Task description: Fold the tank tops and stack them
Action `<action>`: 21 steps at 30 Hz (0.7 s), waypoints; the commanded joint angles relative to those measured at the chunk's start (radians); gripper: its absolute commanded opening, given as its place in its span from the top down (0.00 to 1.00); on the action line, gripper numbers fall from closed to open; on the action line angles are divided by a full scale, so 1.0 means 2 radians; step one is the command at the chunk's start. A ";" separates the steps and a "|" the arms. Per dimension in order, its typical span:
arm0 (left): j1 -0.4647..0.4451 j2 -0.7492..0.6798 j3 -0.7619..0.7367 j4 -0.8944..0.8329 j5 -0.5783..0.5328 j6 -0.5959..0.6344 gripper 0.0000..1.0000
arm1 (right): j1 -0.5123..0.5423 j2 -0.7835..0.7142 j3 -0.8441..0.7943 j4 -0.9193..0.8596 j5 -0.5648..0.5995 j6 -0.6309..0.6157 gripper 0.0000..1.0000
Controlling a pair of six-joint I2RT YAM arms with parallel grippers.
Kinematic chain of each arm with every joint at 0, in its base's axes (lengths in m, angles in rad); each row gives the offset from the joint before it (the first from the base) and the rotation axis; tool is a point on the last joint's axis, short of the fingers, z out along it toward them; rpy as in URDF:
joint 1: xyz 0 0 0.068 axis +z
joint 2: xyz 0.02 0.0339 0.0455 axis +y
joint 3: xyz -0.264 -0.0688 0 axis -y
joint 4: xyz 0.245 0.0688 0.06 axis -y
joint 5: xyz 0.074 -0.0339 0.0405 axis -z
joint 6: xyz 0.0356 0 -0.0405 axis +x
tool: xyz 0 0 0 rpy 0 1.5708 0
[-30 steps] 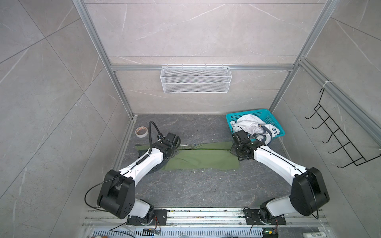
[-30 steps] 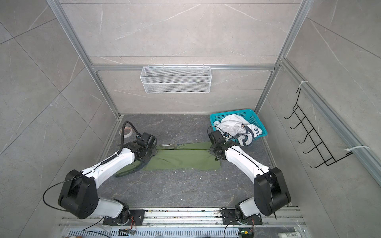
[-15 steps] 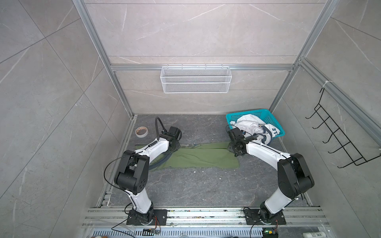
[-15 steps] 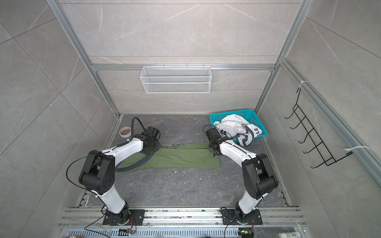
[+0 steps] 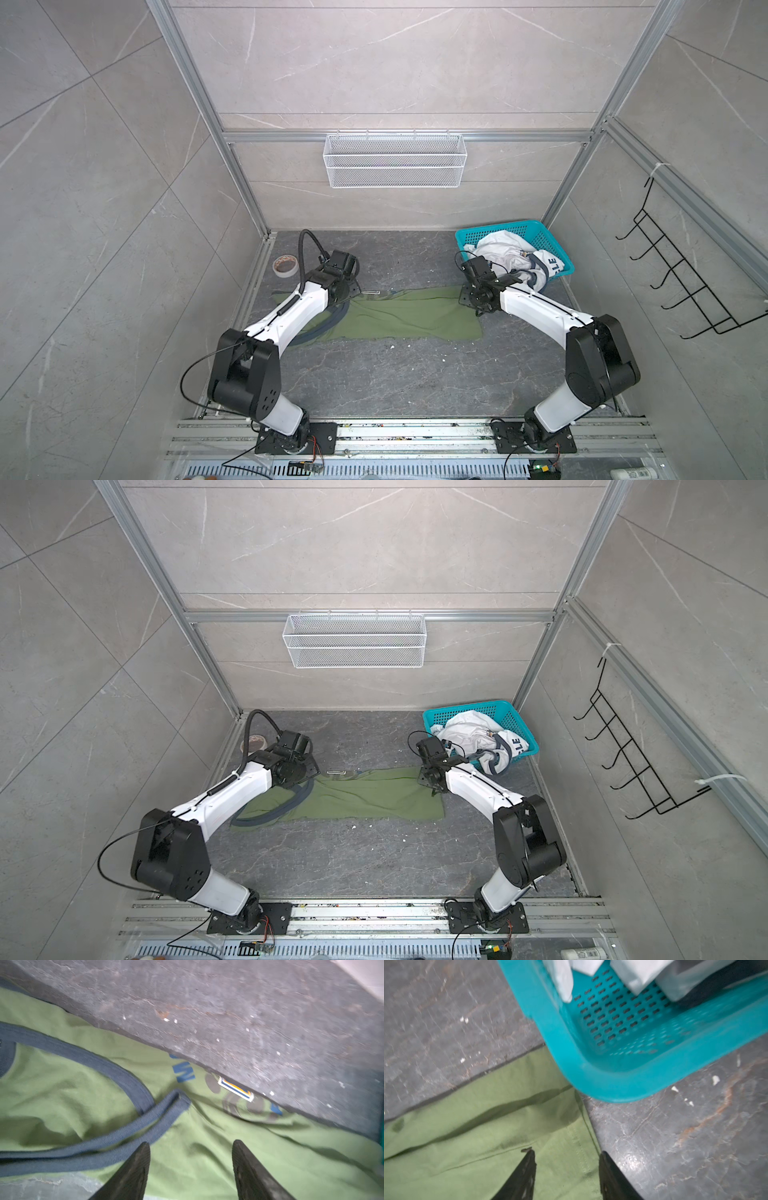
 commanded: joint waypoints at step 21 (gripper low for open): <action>-0.005 0.095 -0.072 0.045 0.023 -0.007 0.45 | -0.012 0.136 0.071 -0.010 0.014 -0.031 0.50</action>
